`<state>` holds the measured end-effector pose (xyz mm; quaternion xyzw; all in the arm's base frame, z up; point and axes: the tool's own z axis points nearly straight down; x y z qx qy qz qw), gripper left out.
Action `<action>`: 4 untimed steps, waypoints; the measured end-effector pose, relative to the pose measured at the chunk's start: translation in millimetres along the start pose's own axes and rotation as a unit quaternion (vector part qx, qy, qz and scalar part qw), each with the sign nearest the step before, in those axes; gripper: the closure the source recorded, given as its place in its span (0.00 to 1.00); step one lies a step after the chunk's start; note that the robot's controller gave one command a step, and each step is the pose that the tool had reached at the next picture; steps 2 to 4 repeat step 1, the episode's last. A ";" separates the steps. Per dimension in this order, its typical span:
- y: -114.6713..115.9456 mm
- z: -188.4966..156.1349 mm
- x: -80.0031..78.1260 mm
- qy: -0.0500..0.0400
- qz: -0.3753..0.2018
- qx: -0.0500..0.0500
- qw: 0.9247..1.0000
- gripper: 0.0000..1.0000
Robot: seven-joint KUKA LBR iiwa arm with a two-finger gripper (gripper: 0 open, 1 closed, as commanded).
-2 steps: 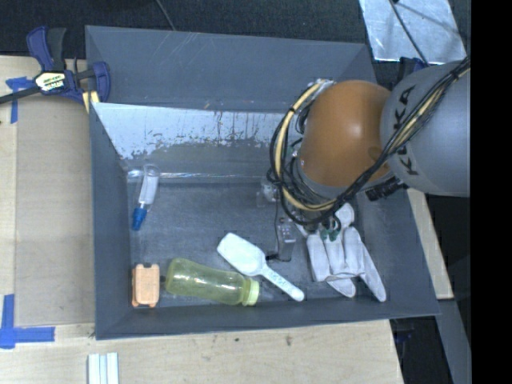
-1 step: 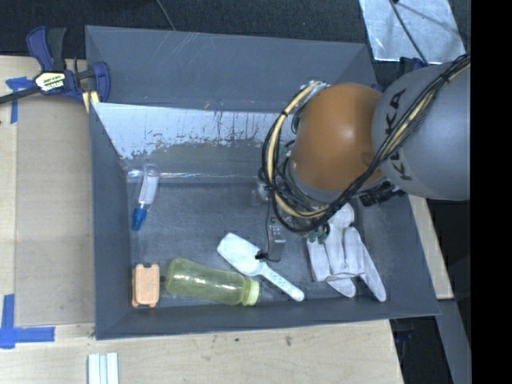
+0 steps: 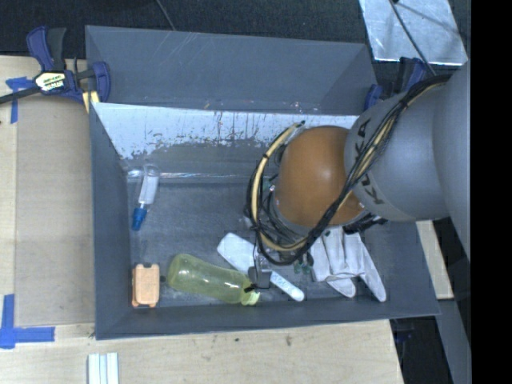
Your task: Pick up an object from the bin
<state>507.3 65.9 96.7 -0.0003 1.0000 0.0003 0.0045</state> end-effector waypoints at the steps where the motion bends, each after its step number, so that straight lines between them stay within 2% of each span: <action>1: -1.2 19.0 -5.2 -0.010 -0.001 0.001 1.000 0.00; 4: -1.2 19.0 -5.2 -0.010 -0.001 0.001 1.000 0.00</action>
Offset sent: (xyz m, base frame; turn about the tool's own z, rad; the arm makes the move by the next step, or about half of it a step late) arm -0.0026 0.0126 -0.0267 0.0962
